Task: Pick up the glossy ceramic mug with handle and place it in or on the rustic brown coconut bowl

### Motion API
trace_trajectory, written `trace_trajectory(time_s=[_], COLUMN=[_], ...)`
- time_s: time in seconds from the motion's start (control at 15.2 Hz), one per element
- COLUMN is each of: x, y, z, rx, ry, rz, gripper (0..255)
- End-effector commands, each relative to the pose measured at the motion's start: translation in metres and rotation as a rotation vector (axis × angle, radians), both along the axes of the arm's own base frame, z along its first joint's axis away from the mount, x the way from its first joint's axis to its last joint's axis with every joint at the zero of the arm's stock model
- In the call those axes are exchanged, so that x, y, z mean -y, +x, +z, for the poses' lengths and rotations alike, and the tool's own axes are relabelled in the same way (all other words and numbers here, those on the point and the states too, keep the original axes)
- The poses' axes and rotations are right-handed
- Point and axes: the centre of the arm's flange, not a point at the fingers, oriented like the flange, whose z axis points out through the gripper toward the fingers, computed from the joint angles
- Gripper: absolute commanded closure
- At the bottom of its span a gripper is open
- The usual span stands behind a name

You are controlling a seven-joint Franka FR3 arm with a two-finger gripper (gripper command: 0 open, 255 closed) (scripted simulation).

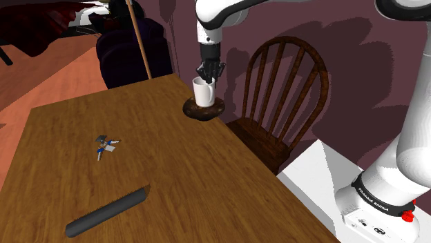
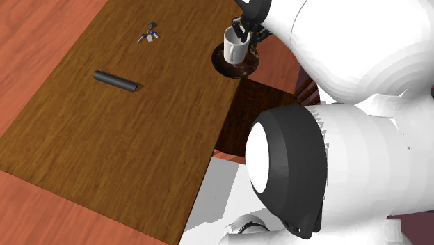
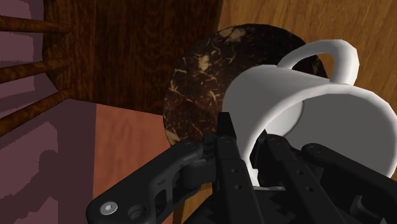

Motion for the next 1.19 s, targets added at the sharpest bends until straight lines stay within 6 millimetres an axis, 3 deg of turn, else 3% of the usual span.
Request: trace_trajectory(time_s=[0.0, 0.13, 0.66, 0.73, 1.06, 1.12], x=[0.0, 0.0, 0.0, 0.0, 0.0, 0.001], y=[0.0, 0.0, 0.0, 0.0, 0.0, 0.002], z=[-0.011, -0.025, -0.025, -0.025, -0.025, -0.012], rx=[0.001, 0.001, 0.001, 0.001, 0.001, 0.001], ry=[0.0, 0.0, 0.0, 0.0, 0.0, 0.0], rz=[0.0, 0.0, 0.0, 0.0, 0.0, 0.0], gripper=[255, 255, 255, 0, 0, 0])
